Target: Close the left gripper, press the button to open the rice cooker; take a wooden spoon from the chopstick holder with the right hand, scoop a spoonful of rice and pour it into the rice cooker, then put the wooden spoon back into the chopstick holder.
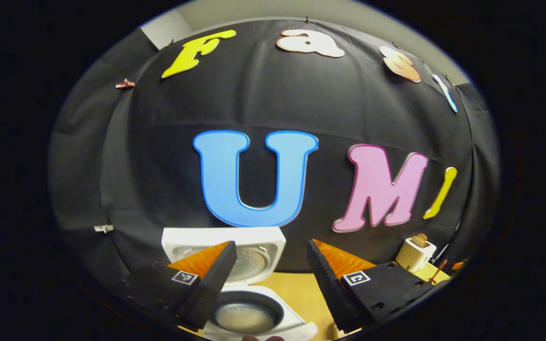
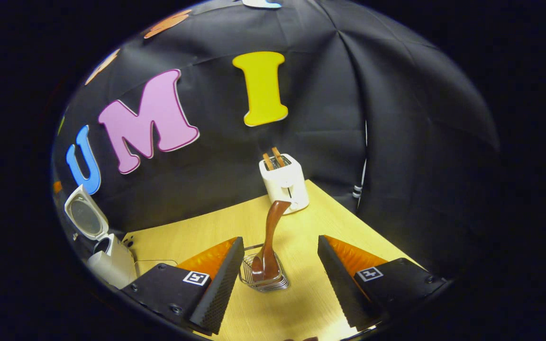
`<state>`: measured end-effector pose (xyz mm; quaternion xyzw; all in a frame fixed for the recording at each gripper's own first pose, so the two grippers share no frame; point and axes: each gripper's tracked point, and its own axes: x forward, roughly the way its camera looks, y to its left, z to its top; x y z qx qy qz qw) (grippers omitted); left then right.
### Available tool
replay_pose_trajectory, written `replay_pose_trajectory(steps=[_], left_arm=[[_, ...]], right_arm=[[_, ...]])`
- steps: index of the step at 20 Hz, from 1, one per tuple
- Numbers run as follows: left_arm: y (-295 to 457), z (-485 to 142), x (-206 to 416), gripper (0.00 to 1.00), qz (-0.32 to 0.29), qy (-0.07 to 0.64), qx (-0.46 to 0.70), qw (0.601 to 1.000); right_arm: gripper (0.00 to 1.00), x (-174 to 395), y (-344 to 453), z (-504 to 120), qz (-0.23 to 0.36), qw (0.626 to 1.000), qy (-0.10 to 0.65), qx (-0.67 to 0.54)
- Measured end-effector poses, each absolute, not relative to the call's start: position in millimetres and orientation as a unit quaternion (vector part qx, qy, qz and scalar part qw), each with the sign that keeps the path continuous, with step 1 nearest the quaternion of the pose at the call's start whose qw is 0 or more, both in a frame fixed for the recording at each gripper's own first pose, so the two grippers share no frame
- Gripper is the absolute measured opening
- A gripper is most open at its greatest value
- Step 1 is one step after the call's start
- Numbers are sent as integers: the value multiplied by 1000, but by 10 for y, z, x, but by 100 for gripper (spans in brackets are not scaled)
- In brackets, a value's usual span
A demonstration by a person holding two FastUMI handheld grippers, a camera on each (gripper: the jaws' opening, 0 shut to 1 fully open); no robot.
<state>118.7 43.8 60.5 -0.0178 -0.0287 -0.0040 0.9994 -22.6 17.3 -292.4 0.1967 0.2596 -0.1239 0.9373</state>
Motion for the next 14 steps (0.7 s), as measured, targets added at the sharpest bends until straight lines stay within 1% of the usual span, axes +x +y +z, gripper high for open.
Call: replay_pose_trajectory(steps=[2, 5, 9, 14], left_arm=[[581, 819, 1413, 95, 18, -50, 0, 999], [804, 940, 1773, 95, 53, -61, 21, 997], [1040, 792, 2185, 95, 83, -35, 20, 996], [1248, 301, 2500, 95, 117, 34, 45, 992]], right_arm=[[98, -260, 251, -2769, -111, 945, 249, 181], [98, -284, 427, -2570, -88, 952, 240, 169], [98, -302, 532, -2408, -72, 959, 230, 153], [98, -301, 516, -2347, -70, 963, 225, 134]])
